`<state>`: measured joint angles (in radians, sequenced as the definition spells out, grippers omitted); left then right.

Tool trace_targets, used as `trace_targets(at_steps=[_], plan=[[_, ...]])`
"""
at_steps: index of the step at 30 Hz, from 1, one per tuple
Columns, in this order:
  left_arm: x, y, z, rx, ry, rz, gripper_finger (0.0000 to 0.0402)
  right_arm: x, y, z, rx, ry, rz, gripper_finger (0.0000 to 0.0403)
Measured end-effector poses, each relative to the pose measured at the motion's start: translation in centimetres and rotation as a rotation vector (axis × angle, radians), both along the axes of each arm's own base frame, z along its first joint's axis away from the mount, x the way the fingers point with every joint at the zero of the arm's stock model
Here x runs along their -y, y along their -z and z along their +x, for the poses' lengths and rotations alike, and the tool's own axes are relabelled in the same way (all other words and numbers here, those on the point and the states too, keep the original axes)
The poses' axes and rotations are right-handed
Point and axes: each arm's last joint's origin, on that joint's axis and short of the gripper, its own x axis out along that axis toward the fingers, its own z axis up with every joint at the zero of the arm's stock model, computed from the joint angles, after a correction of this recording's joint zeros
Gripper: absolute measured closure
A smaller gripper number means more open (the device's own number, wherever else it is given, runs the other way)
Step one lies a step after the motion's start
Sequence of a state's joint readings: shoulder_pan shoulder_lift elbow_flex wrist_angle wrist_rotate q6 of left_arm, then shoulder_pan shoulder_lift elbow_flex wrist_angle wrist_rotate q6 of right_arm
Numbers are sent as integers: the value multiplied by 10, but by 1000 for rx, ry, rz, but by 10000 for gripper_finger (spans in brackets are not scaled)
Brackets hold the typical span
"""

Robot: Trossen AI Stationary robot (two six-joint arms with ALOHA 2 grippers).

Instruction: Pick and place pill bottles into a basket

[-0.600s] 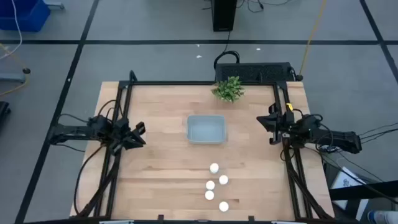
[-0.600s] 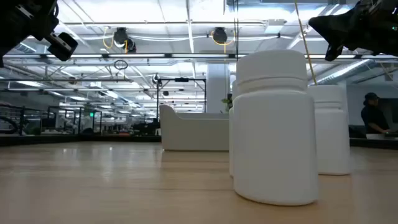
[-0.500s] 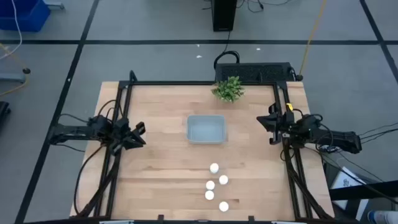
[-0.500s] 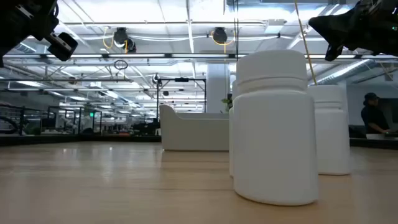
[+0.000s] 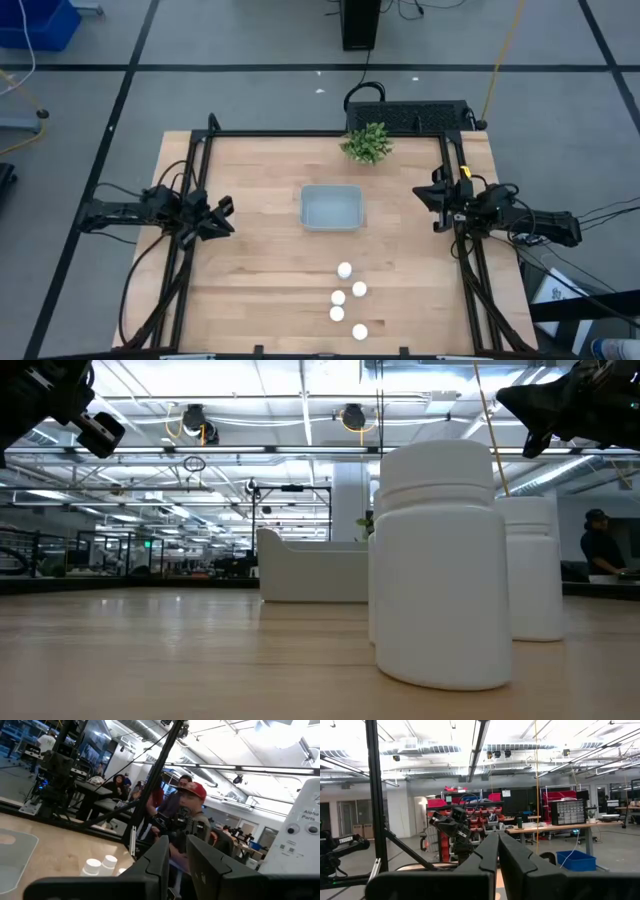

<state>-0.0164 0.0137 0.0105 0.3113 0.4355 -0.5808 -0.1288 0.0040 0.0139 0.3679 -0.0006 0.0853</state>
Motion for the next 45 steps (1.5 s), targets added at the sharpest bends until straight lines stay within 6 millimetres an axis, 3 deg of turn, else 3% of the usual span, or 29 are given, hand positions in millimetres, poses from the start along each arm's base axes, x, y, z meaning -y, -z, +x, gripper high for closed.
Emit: trace_targets(at_steps=[32, 39, 45], plan=[[0, 0, 0, 2, -2, 2, 330, 0, 0, 0, 0, 0, 0, 394], [-9, -10, -1, 136, -341, 15, 330, 0, -4, -2, 61, -44, 103, 394], [-14, -14, -3, 185, -534, -12, 330, 0, -11, -5, 148, -52, 157, 394]])
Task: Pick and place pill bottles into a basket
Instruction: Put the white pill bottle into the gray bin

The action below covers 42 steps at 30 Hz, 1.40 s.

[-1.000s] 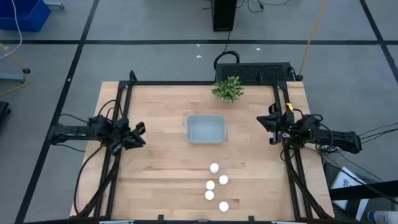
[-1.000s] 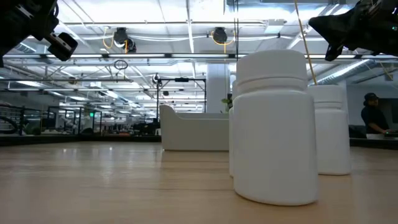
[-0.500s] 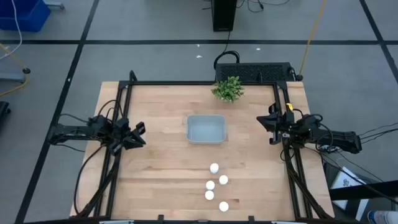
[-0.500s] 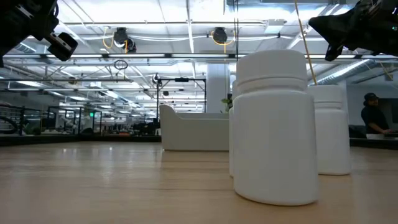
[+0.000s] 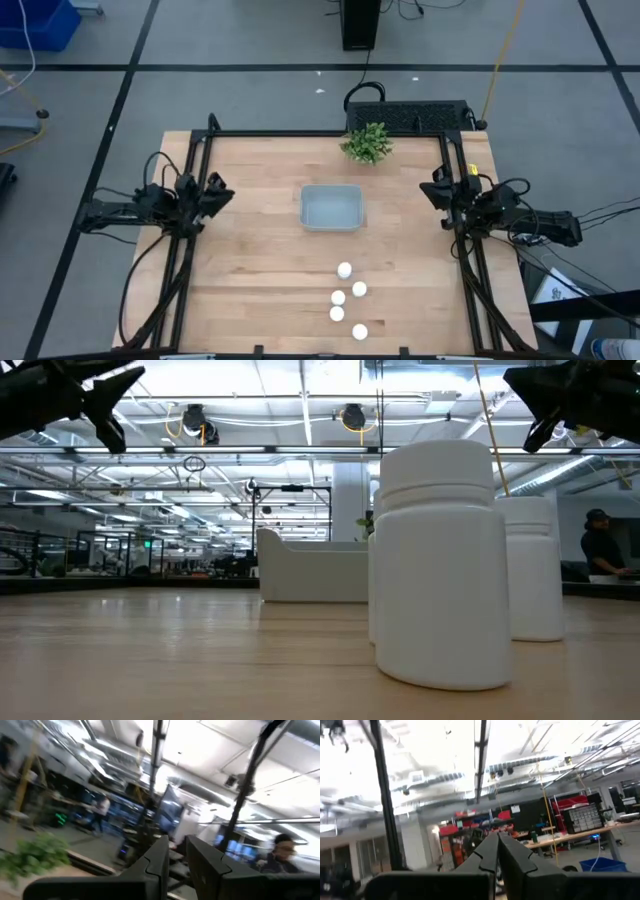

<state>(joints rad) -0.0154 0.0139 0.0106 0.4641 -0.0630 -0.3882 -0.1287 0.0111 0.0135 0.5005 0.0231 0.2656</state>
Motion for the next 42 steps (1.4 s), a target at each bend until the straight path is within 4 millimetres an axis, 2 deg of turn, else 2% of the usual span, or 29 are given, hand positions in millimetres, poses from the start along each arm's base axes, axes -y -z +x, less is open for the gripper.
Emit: trace_targets(at_steps=[5, 10, 15, 20, 23, 25, 27, 31, 37, 42], plan=[[0, 1, 1, -20, -33, 102, 330, 0, 7, 4, -64, -44, 102, 394], [1, 6, 3, -74, -11, 79, 330, 0, 13, 7, -129, -65, 122, 394], [-3, 14, 5, -160, -105, -11, 330, 1, 14, 8, -135, -69, 184, 396], [-3, 16, 6, -187, -109, 21, 330, -2, 12, 10, -137, -156, 164, 394], [-2, 19, 7, -210, -91, 27, 330, -8, 2, 10, -40, -239, 133, 390], [-2, 19, 7, -214, -90, 22, 330, -12, 4, 15, -87, -261, 126, 384], [-3, 19, 7, -213, -101, 18, 330, -14, 9, 24, -215, -232, 127, 370], [-3, 18, 7, -206, -122, 11, 330, -20, -22, 41, -268, -231, 120, 317], [-6, 17, 6, -194, -214, -23, 330, -37, -38, 85, -479, -268, 43, 223], [-6, 18, 6, -200, -205, -35, 330, -52, -45, 121, -643, -290, 8, 177]])
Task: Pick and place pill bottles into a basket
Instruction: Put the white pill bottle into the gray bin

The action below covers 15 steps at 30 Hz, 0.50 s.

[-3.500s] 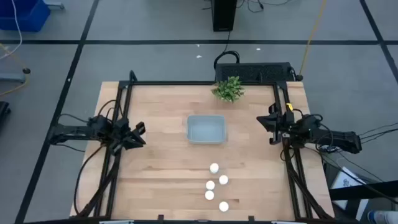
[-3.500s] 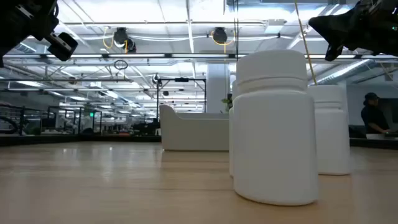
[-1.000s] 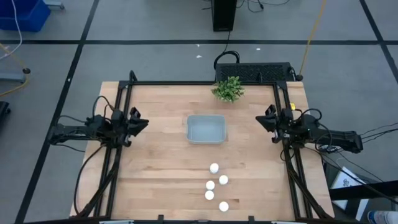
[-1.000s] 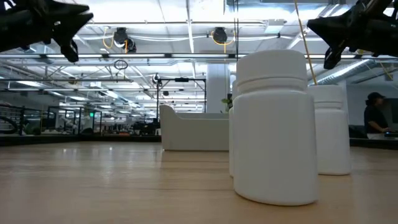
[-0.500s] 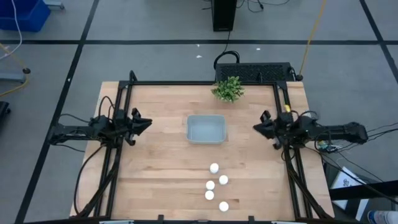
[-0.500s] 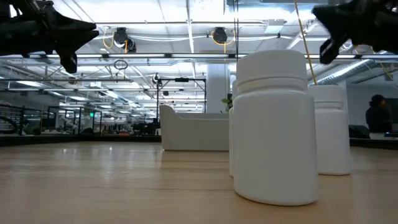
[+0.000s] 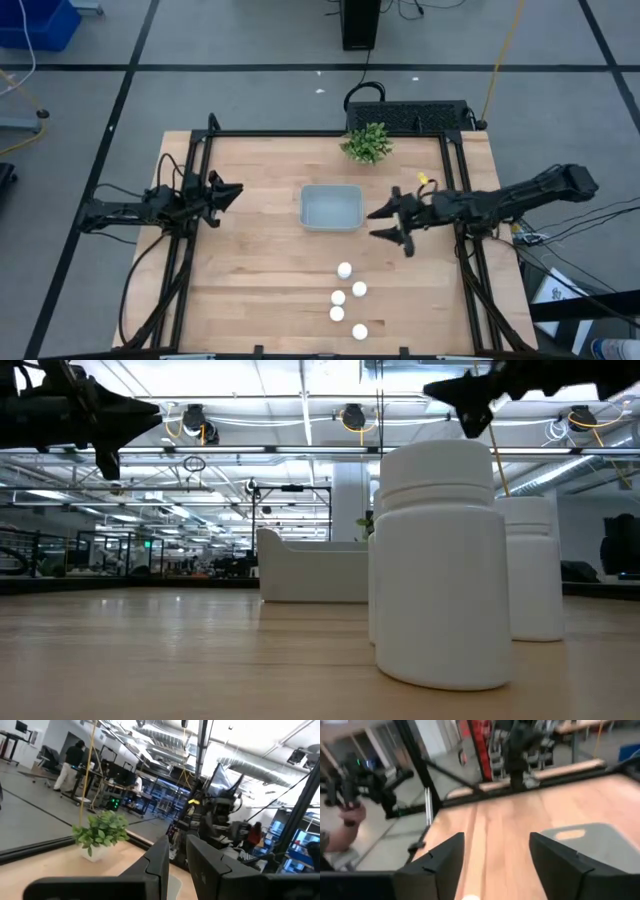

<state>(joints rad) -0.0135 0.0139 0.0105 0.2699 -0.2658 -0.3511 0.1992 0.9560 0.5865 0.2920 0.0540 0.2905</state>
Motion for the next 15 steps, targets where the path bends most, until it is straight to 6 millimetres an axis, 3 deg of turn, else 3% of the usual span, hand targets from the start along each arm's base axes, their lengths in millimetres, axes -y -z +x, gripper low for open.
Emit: trace_targets(at_steps=[3, 10, 15], plan=[[0, 0, 0, 2, 0, 0, 330, -9, -15, 21, -55, -20, -26, 163], [0, 1, 0, -14, 2, 0, 330, -32, -26, 51, -174, -99, -114, 169], [0, 1, 0, -12, 2, 0, 330, -48, -19, 65, -281, -134, -137, 177]])
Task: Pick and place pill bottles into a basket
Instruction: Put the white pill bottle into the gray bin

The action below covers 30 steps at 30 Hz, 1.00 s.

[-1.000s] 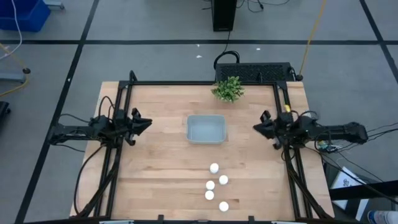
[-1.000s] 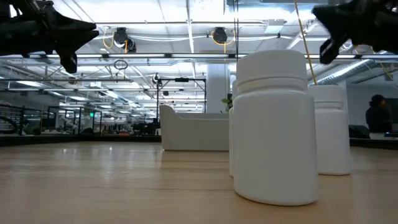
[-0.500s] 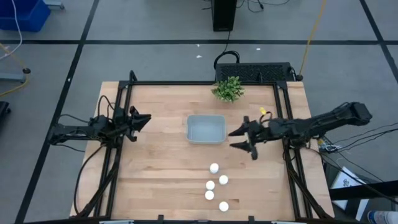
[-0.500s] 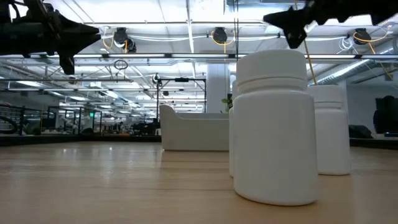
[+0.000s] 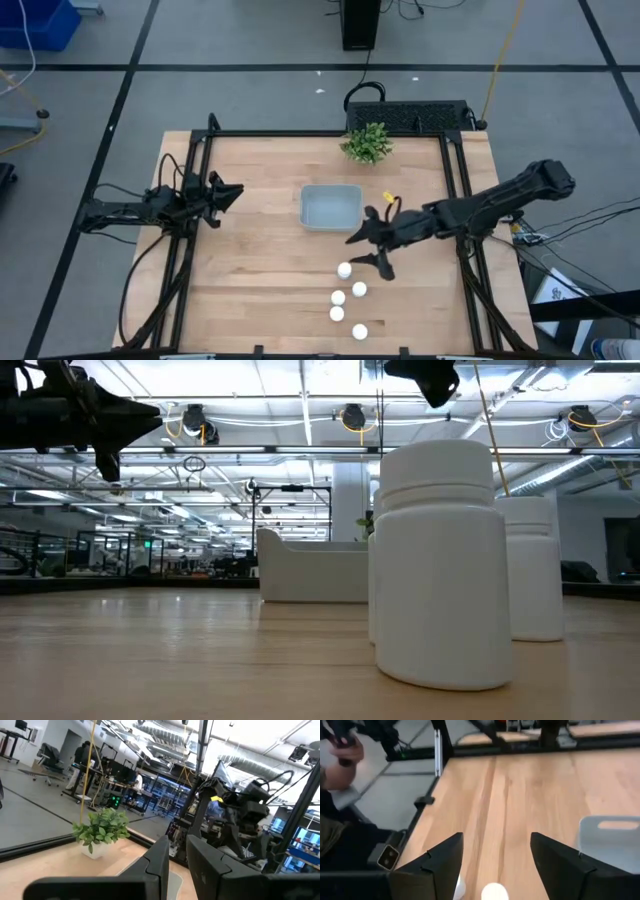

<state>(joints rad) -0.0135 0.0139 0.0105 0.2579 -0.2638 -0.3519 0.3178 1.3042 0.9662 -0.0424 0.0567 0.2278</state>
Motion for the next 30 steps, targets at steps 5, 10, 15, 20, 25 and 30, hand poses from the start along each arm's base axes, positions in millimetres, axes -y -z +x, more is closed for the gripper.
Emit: trace_targets(at_steps=[5, 10, 15, 20, 25, 30], plan=[[0, 0, 0, -1, -1, 3, 330, -10, 16, 19, -163, 10, -14, 163], [0, 0, 0, -3, -1, 5, 330, -14, 26, 31, -330, 20, -71, 133], [0, 2, 0, -19, -1, 7, 330, -23, 35, 38, -360, -16, -97, 125], [0, 4, 1, -42, -5, 7, 330, -28, 49, 43, -401, -22, -120, 127], [0, 4, 1, -39, -5, 1, 330, -27, 60, 48, -428, 15, -134, 108], [0, 4, 1, -38, -7, 1, 330, -27, 65, 49, -442, 11, -140, 88]])
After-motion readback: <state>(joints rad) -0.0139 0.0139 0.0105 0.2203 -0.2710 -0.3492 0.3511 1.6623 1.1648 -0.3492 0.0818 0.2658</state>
